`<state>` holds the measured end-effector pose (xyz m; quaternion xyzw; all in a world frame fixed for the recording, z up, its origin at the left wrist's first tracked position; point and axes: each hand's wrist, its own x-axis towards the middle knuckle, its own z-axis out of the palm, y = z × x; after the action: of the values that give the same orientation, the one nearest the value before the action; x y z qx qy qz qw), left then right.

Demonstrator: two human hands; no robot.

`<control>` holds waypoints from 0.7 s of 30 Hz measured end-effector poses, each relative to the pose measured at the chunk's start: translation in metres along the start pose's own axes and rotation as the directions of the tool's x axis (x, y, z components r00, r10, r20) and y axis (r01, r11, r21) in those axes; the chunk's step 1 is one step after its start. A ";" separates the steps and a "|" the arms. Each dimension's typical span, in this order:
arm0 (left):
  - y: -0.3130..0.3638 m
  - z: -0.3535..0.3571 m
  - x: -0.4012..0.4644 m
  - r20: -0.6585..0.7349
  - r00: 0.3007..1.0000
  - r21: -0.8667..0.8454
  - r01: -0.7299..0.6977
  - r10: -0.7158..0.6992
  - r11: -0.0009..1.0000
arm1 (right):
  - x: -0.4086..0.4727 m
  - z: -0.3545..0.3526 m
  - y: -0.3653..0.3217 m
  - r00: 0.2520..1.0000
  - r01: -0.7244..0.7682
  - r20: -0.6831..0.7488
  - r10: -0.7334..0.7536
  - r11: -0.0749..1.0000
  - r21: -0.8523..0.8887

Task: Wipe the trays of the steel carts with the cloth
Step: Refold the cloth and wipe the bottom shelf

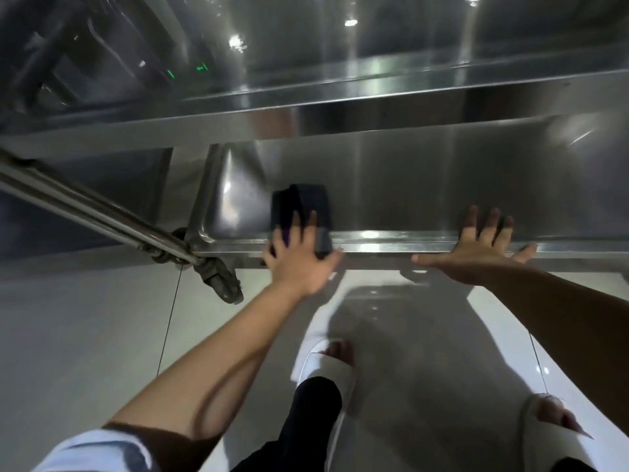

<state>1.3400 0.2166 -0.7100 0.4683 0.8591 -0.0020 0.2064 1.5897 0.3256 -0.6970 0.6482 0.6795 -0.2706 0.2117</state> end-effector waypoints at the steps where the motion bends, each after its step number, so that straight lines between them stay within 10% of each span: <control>1: 0.017 0.006 -0.004 0.018 0.998 0.005 -0.063 0.063 0.998 | 0.002 0.000 0.001 1.000 -0.002 -0.004 0.002 1.000 0.004; 9: 0.063 0.018 -0.013 0.011 0.956 0.179 -0.291 0.294 0.940 | 0.008 -0.014 0.009 0.999 0.027 0.023 -0.025 0.995 -0.093; 14: 0.059 -0.035 -0.034 0.115 0.912 -0.279 -0.350 0.393 0.894 | -0.043 -0.057 0.024 0.973 0.203 0.147 -0.180 0.966 -0.163; 21: 0.090 -0.171 -0.148 0.162 0.770 -0.627 -0.402 0.617 0.667 | -0.236 -0.114 0.024 0.836 0.544 -0.064 -0.544 0.809 0.224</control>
<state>1.4220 0.1817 -0.4835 0.6029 0.5976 0.2221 0.4796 1.6373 0.2184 -0.4613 0.4466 0.7995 -0.3987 0.0489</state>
